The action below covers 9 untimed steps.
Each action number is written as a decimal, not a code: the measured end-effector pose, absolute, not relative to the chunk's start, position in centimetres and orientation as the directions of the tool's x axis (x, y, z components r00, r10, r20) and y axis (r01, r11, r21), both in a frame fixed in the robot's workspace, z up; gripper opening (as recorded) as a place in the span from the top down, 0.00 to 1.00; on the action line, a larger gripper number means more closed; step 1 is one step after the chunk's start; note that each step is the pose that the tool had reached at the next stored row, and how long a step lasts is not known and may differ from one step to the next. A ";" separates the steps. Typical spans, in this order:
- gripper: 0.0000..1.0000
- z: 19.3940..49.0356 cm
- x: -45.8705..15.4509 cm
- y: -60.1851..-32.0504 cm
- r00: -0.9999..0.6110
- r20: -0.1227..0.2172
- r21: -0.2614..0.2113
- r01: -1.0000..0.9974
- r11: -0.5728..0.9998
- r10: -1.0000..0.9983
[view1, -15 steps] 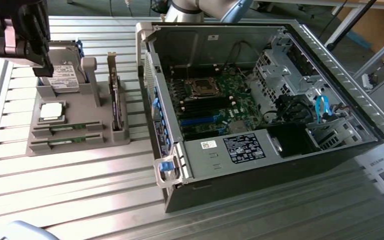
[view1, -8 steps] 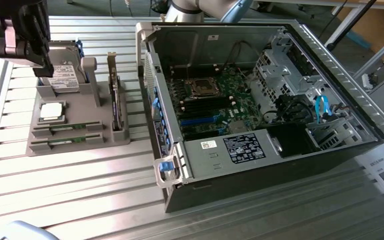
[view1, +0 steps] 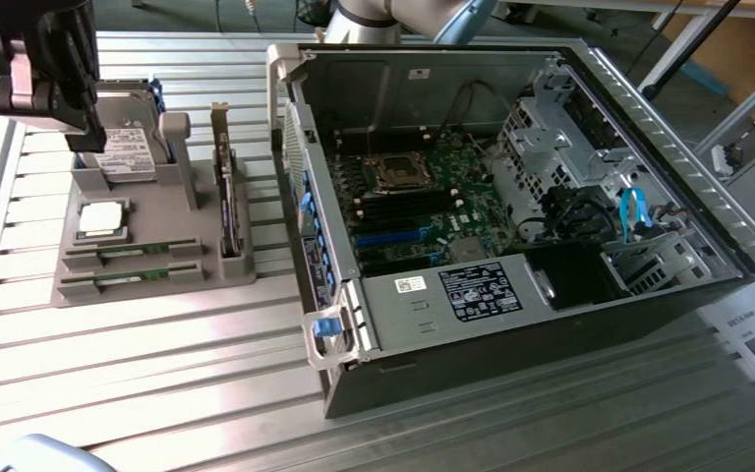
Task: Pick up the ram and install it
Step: 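Pick up the ram and move it above insertion slot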
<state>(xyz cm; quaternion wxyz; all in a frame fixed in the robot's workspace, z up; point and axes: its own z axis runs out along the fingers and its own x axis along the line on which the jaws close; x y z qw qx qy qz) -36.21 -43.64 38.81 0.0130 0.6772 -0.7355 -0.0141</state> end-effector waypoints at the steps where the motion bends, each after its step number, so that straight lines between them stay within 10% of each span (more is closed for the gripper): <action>1: 0.90 38.8 -36.2 -43.6 -0.082 0.000 0.038 -0.996 0.082 -0.997; 9: 0.90 38.5 -36.2 -43.6 -0.082 0.000 0.038 -0.996 0.082 -0.997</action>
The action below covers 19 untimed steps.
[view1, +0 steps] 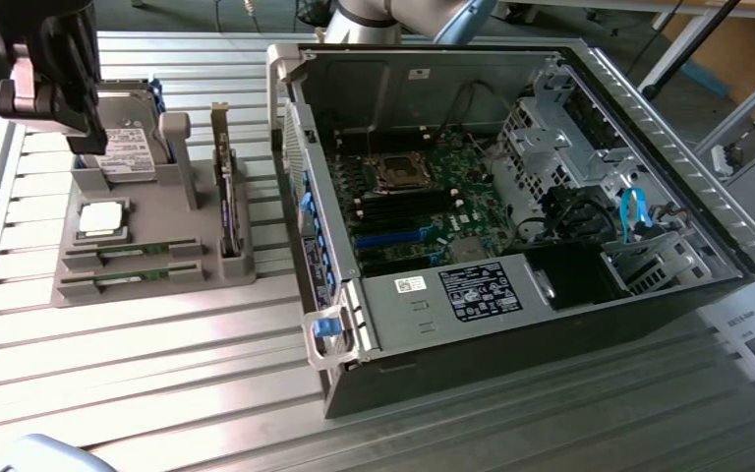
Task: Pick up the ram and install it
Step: 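Pick up the ram and move it above insertion slot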
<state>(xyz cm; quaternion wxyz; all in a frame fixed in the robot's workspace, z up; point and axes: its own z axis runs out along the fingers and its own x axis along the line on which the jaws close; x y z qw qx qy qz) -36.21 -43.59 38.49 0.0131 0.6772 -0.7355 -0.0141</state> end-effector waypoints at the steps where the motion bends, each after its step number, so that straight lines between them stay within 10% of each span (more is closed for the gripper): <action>1: 0.90 38.5 -36.2 -43.6 -0.082 0.000 0.039 -0.996 0.082 -0.997; 19: 0.82 38.5 -36.2 -43.6 -0.082 0.000 0.038 -0.996 0.082 -0.997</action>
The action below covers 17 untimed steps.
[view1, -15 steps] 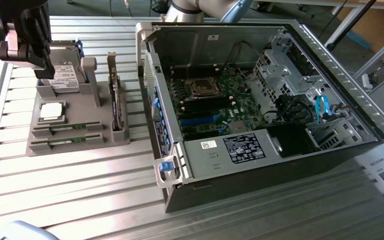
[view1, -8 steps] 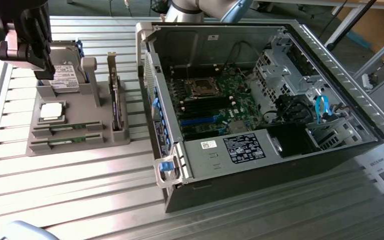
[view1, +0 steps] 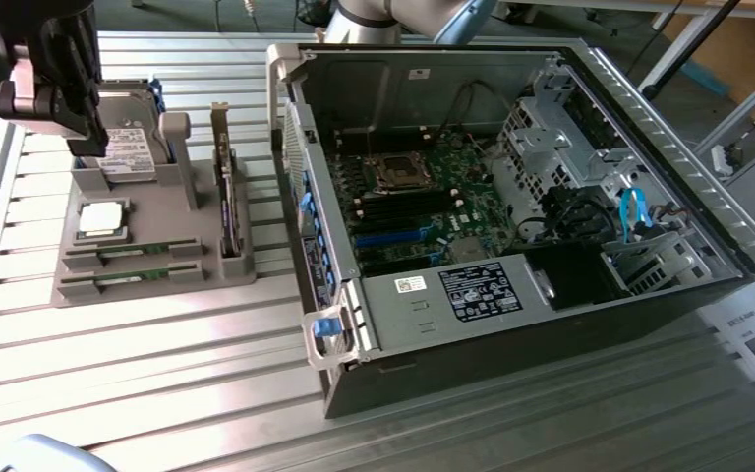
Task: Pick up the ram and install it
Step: 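Pick up the ram and move it above insertion slot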
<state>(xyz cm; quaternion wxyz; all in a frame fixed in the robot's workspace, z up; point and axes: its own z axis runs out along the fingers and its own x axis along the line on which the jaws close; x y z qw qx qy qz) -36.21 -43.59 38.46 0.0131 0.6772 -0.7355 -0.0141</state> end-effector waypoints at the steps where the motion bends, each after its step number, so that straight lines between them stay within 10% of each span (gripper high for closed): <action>1: 0.82 38.5 -36.2 -43.6 -0.082 0.000 0.038 -0.996 0.082 -0.997; 17: 0.75 36.5 -36.2 -43.6 -0.082 0.000 0.039 -0.996 0.082 -0.997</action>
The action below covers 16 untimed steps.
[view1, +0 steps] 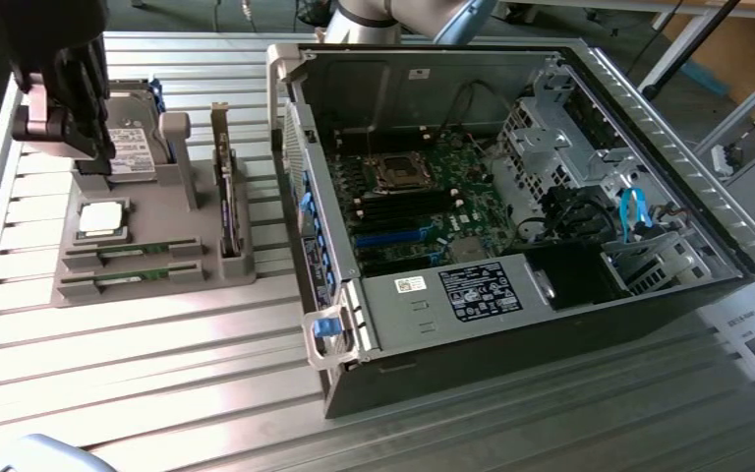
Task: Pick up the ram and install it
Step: 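Pick up the ram and move it above insertion slot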
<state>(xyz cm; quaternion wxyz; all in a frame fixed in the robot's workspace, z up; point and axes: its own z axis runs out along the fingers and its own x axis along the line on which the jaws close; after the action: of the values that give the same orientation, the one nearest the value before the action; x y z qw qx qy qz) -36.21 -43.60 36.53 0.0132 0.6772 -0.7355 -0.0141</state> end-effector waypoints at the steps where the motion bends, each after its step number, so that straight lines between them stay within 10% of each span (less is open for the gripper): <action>1: 0.75 36.4 -36.2 -43.6 -0.082 0.000 0.039 -0.996 0.082 -0.997; 16: 0.75 33.7 -36.2 -43.6 -0.082 0.000 0.038 -0.996 0.082 -0.997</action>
<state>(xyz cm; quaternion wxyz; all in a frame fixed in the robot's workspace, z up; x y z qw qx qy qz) -36.21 -43.60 33.74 0.0131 0.6772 -0.7355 -0.0141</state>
